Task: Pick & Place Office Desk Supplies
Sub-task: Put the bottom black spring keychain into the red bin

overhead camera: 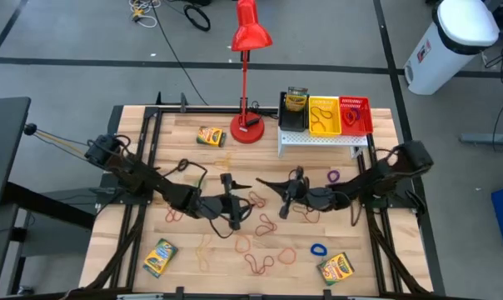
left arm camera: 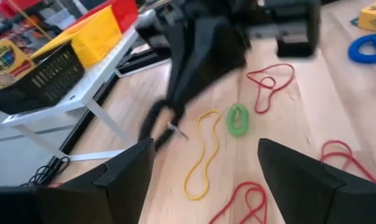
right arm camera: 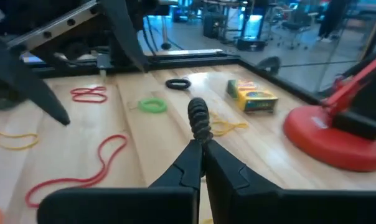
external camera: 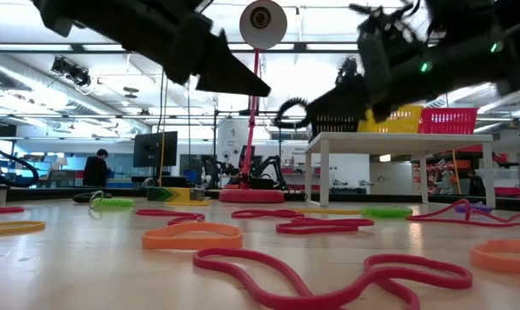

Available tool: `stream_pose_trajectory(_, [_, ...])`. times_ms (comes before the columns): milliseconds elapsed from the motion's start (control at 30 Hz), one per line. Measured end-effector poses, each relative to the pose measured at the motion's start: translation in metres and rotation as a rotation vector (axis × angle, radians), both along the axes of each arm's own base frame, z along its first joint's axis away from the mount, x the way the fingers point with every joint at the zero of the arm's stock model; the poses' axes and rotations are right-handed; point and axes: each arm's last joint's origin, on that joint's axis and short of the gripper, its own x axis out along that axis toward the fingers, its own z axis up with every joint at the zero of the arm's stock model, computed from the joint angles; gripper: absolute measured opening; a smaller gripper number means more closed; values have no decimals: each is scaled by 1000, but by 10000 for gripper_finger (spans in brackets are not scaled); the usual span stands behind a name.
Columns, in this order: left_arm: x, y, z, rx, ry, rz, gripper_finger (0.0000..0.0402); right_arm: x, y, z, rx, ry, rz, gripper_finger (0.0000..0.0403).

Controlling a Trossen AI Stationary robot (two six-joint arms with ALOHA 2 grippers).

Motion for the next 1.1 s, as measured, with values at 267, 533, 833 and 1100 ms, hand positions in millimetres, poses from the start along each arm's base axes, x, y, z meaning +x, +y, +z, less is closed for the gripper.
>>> stream_pose_trajectory(267, [-3, 29, -9, -124, 11, -211, 195, -45, -6, 79, -169, -26, -256, 11])
stream_pose_trajectory(533, [-31, 72, -25, -293, -228, -362, 91, -111, -57, 149, -101, -40, -540, 9])
stream_pose_trajectory(833, [-55, 86, -21, -322, -311, -320, 78, -143, -114, 179, 40, 166, -795, 8])
stream_pose_trajectory(1100, [-57, 86, -19, -318, -302, -312, 78, -153, -170, 160, 221, 415, -960, 8])
